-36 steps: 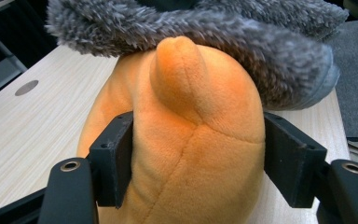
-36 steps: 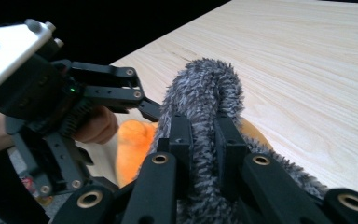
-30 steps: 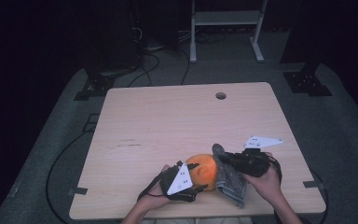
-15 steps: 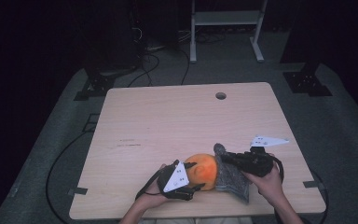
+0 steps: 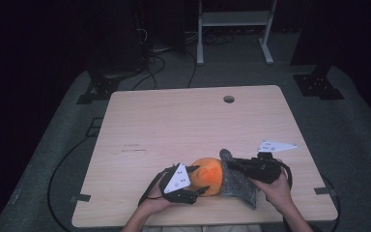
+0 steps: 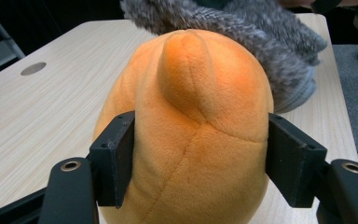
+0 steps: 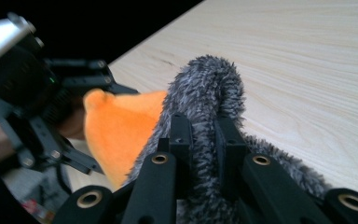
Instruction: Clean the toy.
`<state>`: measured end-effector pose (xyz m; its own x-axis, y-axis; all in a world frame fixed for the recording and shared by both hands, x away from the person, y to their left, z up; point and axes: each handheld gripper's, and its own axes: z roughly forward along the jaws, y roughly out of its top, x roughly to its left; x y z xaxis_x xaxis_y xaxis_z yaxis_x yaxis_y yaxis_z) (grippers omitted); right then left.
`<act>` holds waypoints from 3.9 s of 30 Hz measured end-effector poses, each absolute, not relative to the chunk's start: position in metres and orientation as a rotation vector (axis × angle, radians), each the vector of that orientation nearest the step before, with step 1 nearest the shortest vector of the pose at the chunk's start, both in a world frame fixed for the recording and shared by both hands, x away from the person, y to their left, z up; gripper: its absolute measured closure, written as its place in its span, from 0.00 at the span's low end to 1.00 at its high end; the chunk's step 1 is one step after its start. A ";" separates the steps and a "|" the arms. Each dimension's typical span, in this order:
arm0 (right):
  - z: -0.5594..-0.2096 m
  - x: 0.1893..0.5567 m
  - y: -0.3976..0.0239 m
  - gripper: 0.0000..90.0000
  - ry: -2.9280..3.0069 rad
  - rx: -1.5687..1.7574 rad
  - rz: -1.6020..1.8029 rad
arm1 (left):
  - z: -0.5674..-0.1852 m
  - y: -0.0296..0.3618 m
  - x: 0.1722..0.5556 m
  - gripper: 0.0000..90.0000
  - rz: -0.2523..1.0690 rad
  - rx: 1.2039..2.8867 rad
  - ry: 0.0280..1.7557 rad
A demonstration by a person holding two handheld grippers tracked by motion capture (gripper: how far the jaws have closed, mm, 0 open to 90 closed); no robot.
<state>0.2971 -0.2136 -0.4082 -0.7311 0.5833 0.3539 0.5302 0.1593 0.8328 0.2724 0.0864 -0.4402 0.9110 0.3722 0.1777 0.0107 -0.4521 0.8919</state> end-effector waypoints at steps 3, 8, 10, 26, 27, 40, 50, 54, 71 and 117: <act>-0.415 0.304 -0.219 0.88 2.357 1.192 1.588 | -0.440 0.092 0.276 0.35 0.409 1.990 0.309; -0.410 0.299 -0.222 0.88 2.331 1.175 1.675 | -0.440 0.093 0.278 0.35 0.407 1.982 0.322; -0.404 0.295 -0.217 0.88 2.332 1.125 1.709 | -0.441 0.092 0.278 0.35 0.408 1.981 0.322; -0.407 0.291 -0.198 0.87 2.355 1.080 1.637 | -0.440 0.094 0.281 0.34 0.385 1.965 0.366; -0.408 0.292 -0.199 0.88 2.358 1.099 1.640 | -0.441 0.093 0.281 0.34 0.383 1.962 0.371; -0.405 0.289 -0.193 0.87 2.349 1.040 1.624 | -0.441 0.092 0.284 0.26 0.331 1.929 0.386; -0.394 0.278 -0.176 0.87 2.360 0.921 1.670 | -0.439 0.088 0.280 0.36 0.358 1.949 0.357; -0.400 0.286 -0.186 0.88 2.333 1.009 1.660 | -0.440 0.085 0.280 0.38 0.364 1.953 0.358; -0.394 0.282 -0.185 0.87 2.318 0.971 1.693 | -0.440 0.074 0.274 0.46 0.399 1.969 0.341; -0.396 0.285 -0.196 0.87 2.315 1.003 1.741 | -0.428 0.096 0.281 0.46 0.276 1.800 0.473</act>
<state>0.2845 -0.1962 -0.3958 -0.7834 0.5365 0.3138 0.4504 0.1420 0.8815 0.2809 0.0959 -0.4279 0.8893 0.4539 -0.0561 0.1743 -0.2230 0.9591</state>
